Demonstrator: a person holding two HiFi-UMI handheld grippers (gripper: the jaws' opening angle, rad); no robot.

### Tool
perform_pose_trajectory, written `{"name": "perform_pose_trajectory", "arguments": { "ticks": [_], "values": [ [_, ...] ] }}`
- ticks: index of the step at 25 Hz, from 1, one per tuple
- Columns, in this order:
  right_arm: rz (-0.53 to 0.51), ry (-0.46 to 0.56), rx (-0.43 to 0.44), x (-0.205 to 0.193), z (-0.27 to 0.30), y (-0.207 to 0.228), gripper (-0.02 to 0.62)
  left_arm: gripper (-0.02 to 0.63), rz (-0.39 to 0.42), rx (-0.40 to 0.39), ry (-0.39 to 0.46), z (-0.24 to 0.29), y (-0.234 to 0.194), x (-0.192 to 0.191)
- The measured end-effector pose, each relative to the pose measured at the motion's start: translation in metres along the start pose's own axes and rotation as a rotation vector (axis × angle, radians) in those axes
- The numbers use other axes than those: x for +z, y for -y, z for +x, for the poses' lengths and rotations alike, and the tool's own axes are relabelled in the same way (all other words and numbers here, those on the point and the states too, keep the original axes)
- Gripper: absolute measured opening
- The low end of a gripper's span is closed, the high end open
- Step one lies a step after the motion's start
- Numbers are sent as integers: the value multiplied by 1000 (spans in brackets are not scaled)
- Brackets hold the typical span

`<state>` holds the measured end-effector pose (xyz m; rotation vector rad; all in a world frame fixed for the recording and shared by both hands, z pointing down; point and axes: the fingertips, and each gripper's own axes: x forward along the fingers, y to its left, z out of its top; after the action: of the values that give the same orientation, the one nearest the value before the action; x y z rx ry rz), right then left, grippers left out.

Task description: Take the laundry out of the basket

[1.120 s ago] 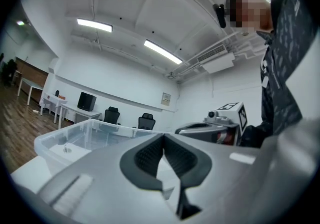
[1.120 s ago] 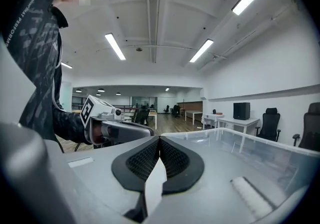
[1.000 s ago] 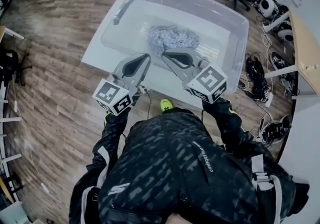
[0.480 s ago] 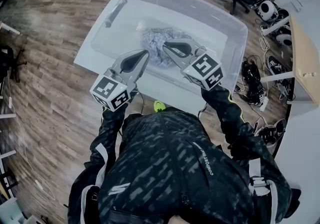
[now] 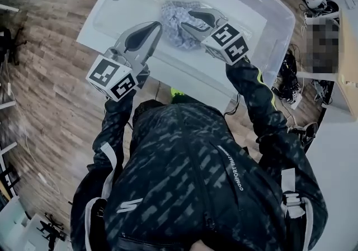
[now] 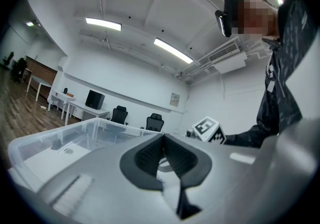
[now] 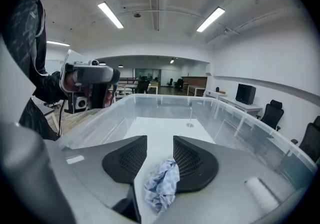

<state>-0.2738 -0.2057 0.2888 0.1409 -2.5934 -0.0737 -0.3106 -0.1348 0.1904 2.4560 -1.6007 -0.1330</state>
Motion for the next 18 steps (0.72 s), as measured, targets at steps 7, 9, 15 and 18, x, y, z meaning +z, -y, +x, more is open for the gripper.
{"name": "perform_pose_trajectory", "arguments": {
  "ticks": [7, 9, 15, 18],
  "values": [
    [40, -97, 32, -41, 33, 23, 224, 5, 71, 28, -17, 20, -7, 1],
    [43, -126, 36, -53, 42, 29, 238, 5, 86, 38, -28, 23, -10, 0],
    [30, -239, 25, -94, 72, 45, 327, 5, 159, 66, -69, 25, -17, 0],
    [51, -281, 20, -115, 89, 46, 361, 5, 202, 73, -97, 24, -21, -5]
  ]
}}
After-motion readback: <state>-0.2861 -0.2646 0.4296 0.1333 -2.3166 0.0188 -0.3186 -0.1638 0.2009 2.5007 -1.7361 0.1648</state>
